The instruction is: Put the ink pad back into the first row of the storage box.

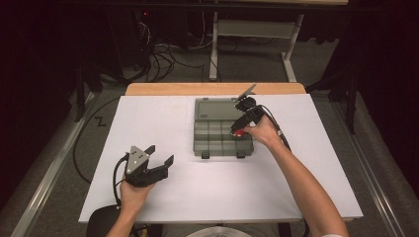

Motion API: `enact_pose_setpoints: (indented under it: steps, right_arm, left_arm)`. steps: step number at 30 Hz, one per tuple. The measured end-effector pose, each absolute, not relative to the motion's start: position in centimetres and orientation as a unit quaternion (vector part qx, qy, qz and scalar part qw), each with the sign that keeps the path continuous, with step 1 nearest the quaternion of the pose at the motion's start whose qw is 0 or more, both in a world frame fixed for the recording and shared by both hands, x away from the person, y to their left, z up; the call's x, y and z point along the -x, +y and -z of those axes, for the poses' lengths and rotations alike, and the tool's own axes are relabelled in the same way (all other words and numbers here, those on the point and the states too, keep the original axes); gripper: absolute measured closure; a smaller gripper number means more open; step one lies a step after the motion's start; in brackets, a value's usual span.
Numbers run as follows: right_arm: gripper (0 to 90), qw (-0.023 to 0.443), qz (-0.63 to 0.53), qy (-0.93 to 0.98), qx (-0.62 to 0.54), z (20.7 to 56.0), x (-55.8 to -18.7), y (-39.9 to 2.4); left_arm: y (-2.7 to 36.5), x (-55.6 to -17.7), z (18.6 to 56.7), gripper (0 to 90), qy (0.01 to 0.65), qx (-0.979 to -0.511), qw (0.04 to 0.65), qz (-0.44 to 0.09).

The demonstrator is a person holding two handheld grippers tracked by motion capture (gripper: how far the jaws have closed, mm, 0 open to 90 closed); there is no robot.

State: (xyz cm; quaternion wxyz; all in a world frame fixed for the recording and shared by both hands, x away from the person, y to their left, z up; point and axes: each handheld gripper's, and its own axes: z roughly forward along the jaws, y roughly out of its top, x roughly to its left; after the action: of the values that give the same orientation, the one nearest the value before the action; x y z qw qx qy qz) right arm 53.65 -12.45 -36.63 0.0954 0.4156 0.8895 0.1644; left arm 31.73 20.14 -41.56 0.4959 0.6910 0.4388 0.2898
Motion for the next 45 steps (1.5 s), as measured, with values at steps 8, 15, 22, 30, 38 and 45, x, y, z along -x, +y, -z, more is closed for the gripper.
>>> enact_pose_setpoints:
  steps: [8,15,22,30,38,45]
  right_arm:
    - [33.1,0.094,-0.182,0.883,-0.421,36.0,-53.3,-12.9]
    - [38.0,0.105,-0.188,0.880,-0.422,35.6,-52.8,-13.6]
    - [39.7,0.104,-0.196,0.879,-0.421,35.2,-52.3,-14.1]
    - [40.2,0.103,-0.210,0.878,-0.418,34.8,-51.6,-14.8]
    - [41.7,0.105,-0.222,0.873,-0.421,34.5,-51.2,-15.3]
    - [42.4,0.104,-0.231,0.873,-0.417,34.2,-50.7,-15.4]
  left_arm:
    - [20.1,-31.7,41.6,26.2,0.439,-0.692,0.494,-0.291]
    - [20.0,-31.5,41.5,26.2,0.435,-0.693,0.495,-0.293]
    - [19.9,-31.4,41.5,26.2,0.435,-0.694,0.492,-0.296]
    - [19.8,-31.5,41.6,26.2,0.435,-0.697,0.487,-0.298]
    - [19.8,-31.5,41.5,26.3,0.434,-0.697,0.488,-0.297]
    - [19.9,-31.6,41.6,26.4,0.438,-0.695,0.486,-0.298]
